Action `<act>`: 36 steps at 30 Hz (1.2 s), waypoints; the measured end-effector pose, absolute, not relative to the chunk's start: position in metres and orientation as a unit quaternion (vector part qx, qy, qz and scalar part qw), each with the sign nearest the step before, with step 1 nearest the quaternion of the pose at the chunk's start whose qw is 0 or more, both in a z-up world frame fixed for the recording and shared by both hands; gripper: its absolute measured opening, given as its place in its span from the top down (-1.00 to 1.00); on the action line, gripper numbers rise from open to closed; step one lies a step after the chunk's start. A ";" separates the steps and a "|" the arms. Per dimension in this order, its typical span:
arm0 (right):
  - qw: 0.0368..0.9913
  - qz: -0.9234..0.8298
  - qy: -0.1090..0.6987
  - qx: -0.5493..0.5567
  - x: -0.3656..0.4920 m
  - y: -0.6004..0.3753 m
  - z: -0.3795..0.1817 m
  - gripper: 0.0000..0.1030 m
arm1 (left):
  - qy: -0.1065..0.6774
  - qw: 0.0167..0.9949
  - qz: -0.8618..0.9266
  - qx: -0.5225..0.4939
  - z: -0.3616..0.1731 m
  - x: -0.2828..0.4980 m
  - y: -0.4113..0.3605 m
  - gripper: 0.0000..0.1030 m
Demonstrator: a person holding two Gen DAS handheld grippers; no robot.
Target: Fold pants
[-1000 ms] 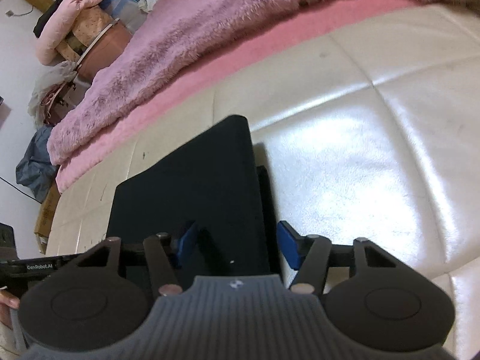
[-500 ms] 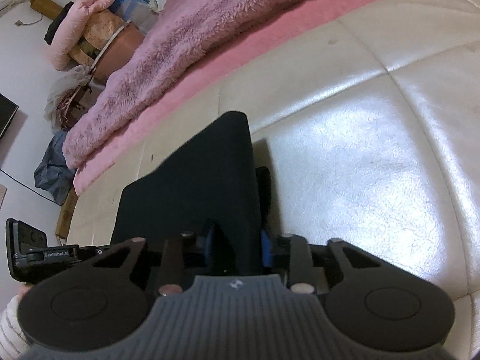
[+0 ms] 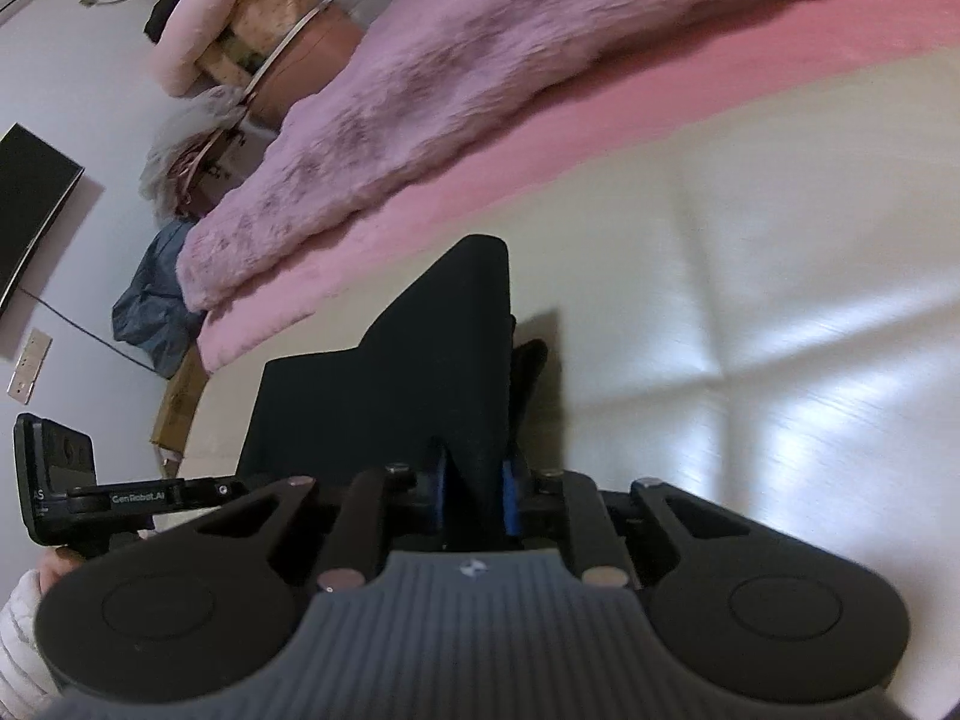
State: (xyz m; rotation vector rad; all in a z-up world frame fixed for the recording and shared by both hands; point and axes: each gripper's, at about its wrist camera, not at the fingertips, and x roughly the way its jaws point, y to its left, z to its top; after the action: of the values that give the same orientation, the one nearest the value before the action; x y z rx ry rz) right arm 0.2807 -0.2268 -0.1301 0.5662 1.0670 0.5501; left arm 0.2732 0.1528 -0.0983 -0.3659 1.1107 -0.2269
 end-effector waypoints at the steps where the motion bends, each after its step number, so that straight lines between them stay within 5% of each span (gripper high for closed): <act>1: 0.786 0.260 0.496 0.260 0.288 -0.216 -0.130 0.78 | 0.522 0.830 -0.104 -0.167 -0.096 0.279 0.160 0.65; 17: 0.775 0.269 0.515 0.250 0.352 -0.131 -0.138 0.80 | 0.530 0.834 -0.089 -0.127 -0.108 0.340 0.219 0.62; 24: 0.778 0.259 0.523 0.234 0.366 -0.124 -0.150 0.77 | 0.528 0.835 -0.086 -0.124 -0.120 0.344 0.227 0.26; 29: 0.774 0.255 0.526 0.241 0.366 -0.127 -0.157 0.76 | 0.522 0.839 -0.079 -0.129 -0.122 0.340 0.228 0.19; 32: 0.780 0.247 0.529 0.226 0.365 -0.123 -0.151 0.65 | 0.524 0.845 -0.052 -0.096 -0.115 0.338 0.219 -0.13; 36: 0.794 0.238 0.523 0.198 0.365 -0.115 -0.136 0.19 | 0.523 0.849 -0.022 -0.073 -0.100 0.334 0.212 -0.13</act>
State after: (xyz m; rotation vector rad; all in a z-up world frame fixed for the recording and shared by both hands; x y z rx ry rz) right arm 0.3652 -0.1153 -0.1362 0.4259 1.1242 0.5113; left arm 0.3338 0.2115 -0.1000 -0.1531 1.1025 -0.0462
